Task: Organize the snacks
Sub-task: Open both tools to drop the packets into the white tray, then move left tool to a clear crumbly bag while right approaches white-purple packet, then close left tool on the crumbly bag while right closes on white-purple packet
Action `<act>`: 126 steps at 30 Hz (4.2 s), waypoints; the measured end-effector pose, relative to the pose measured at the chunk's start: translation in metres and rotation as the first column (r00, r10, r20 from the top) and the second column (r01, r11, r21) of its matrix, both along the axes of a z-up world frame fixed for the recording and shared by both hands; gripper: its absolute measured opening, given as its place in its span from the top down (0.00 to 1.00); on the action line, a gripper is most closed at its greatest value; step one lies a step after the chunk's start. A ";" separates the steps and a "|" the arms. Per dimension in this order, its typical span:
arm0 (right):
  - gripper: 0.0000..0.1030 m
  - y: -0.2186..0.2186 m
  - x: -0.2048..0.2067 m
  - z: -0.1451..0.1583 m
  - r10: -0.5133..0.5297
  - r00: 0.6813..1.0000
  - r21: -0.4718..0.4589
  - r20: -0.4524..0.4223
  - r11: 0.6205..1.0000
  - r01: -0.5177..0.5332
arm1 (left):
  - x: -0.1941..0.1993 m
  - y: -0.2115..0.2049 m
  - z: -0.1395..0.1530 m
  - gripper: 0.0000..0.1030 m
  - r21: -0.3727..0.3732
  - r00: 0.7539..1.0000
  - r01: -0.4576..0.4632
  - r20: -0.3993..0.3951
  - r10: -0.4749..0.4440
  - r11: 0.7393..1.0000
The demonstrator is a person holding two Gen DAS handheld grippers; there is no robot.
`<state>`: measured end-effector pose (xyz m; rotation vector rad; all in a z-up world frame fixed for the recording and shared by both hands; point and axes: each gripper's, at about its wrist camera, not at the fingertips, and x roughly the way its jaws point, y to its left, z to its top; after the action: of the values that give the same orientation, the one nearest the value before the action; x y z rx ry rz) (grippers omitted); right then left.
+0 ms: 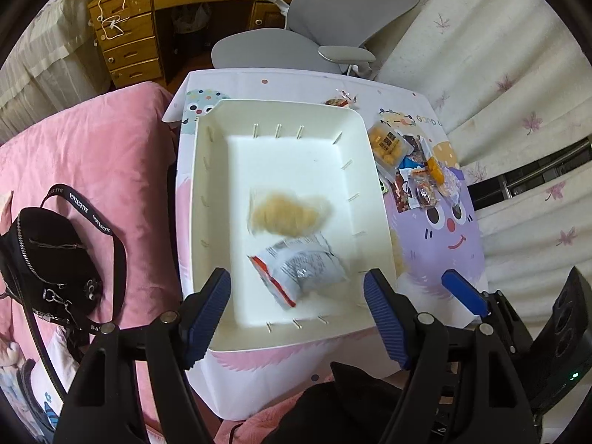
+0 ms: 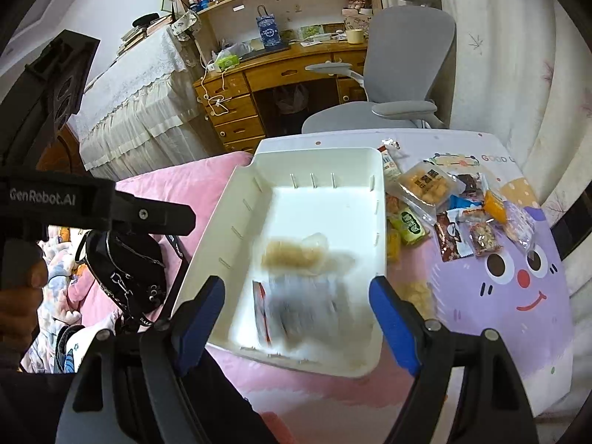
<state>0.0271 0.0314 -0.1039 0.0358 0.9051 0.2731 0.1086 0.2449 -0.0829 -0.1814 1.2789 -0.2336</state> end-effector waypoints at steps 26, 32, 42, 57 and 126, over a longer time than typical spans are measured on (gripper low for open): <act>0.21 -0.130 -0.025 -0.013 -0.006 0.993 -0.023 -0.116 1.000 0.003 | -0.050 -0.106 -0.028 0.27 -0.063 0.997 -0.076 -0.022 0.075 0.995; 0.21 -0.168 -0.011 -0.009 0.069 0.990 -0.037 -0.124 0.997 -0.074 | -0.051 -0.146 -0.030 0.27 -0.064 0.991 -0.135 -0.031 0.133 0.989; 0.21 -0.223 0.022 -0.008 0.179 0.978 -0.046 -0.107 0.982 -0.185 | -0.055 -0.193 -0.038 0.27 -0.112 0.957 -0.290 -0.022 0.290 0.950; 0.21 -0.284 0.076 -0.019 0.228 0.974 -0.179 -0.001 0.958 -0.224 | -0.044 -0.240 -0.068 0.27 -0.120 0.900 -0.424 0.061 0.433 0.898; 0.47 -0.308 0.182 -0.143 0.217 0.971 -0.271 -0.102 0.933 -0.237 | 0.017 -0.281 -0.187 0.58 0.436 0.860 -0.488 0.094 0.501 0.756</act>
<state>0.2091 -0.2765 -0.2473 -0.3278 1.0132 0.3573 0.1253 -0.0357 -0.2695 -0.1220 1.2332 0.5278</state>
